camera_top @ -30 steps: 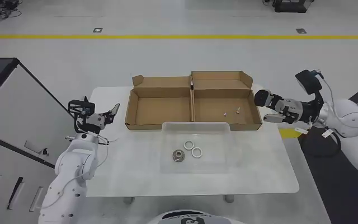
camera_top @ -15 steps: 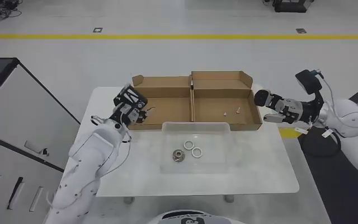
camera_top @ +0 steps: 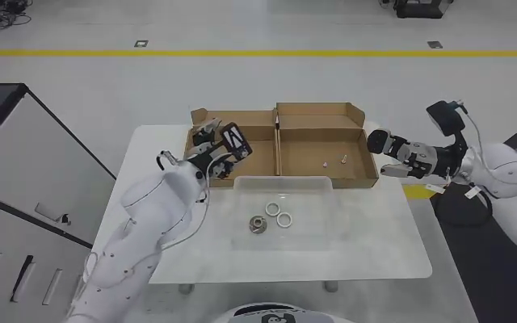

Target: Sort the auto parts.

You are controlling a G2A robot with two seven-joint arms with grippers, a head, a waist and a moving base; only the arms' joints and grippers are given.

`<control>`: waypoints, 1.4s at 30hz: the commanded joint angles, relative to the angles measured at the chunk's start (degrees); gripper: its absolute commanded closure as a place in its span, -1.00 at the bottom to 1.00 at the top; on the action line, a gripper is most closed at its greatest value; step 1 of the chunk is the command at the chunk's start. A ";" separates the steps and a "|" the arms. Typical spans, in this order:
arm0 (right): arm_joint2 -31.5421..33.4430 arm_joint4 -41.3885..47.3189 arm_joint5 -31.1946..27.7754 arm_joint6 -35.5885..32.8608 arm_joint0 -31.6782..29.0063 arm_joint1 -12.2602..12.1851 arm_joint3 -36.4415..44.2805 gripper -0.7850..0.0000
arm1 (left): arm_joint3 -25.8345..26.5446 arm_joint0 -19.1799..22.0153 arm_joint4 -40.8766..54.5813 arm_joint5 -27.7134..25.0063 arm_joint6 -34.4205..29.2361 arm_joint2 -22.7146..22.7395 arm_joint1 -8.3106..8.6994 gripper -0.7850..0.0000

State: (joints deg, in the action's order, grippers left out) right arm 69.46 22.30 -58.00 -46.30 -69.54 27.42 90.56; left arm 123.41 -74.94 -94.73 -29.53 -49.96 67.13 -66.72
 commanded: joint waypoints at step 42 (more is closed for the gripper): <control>0.00 0.00 0.00 0.00 0.00 0.00 0.00 -1.00 | -19.28 35.42 50.11 7.22 -31.50 -34.71 2.75 -1.00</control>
State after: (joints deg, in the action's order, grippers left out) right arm 69.46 22.30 -58.00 -46.30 -69.54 27.42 90.56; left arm 104.11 -39.47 -44.39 -22.19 -81.54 32.45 -63.97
